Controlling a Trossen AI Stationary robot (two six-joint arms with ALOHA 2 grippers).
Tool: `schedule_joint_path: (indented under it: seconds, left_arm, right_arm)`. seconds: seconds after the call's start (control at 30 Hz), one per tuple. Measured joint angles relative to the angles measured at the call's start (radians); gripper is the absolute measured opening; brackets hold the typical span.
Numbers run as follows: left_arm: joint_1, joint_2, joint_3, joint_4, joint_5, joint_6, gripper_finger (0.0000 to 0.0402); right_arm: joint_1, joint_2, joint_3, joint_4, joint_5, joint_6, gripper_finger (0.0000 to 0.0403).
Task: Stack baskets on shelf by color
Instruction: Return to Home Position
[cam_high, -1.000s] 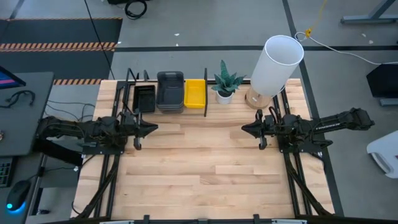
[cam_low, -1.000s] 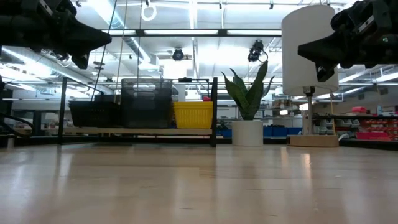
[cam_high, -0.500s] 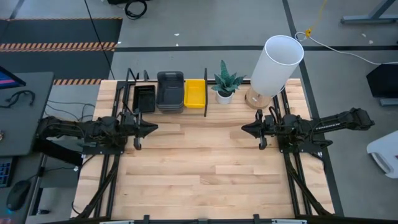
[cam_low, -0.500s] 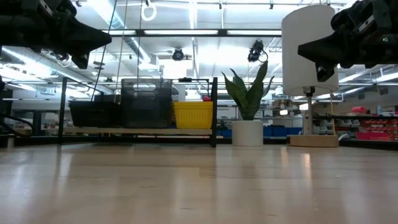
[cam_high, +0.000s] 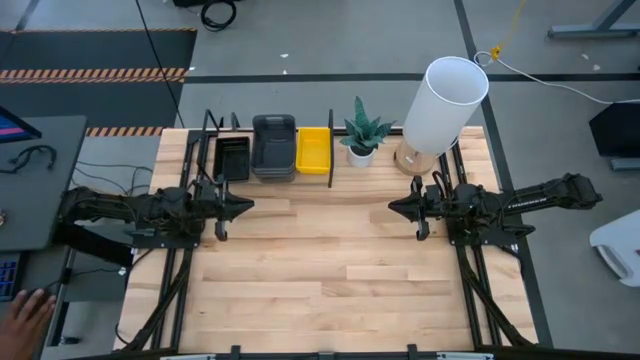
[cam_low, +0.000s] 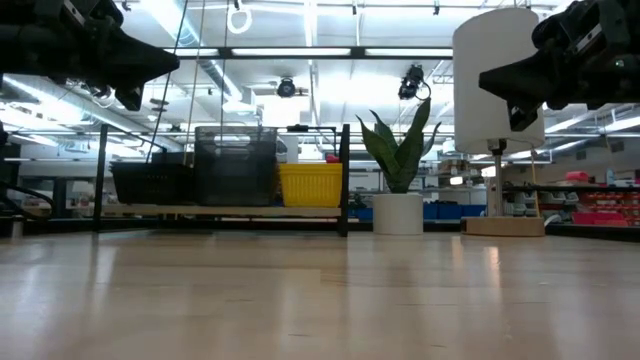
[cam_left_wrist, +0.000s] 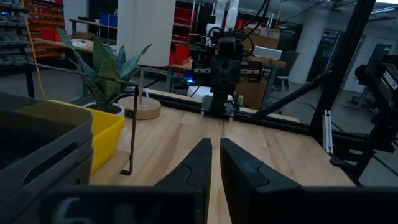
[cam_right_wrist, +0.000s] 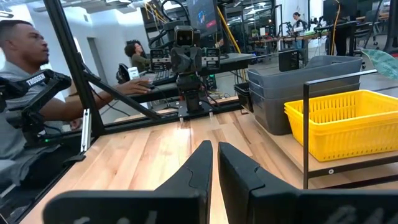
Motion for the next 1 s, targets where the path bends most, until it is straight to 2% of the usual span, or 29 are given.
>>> schedule_joint_path:
  seconds: [0.37, 0.73, 1.0]
  left_arm:
    - [0.0, 0.0, 0.0, 0.0, 0.0, 0.0, 0.0028]
    - [0.0, 0.0, 0.0, 0.0, 0.0, -0.001, 0.004]
    - [0.0, 0.0, 0.0, 0.0, 0.0, -0.001, 0.0029]
  right_arm:
    - [0.0, 0.0, 0.0, 0.0, 0.0, 0.0, 0.0032]
    - [0.0, 0.0, 0.0, 0.0, 0.0, 0.0, 0.0032]
    - [0.0, 0.0, 0.0, 0.0, 0.0, 0.0, 0.0031]
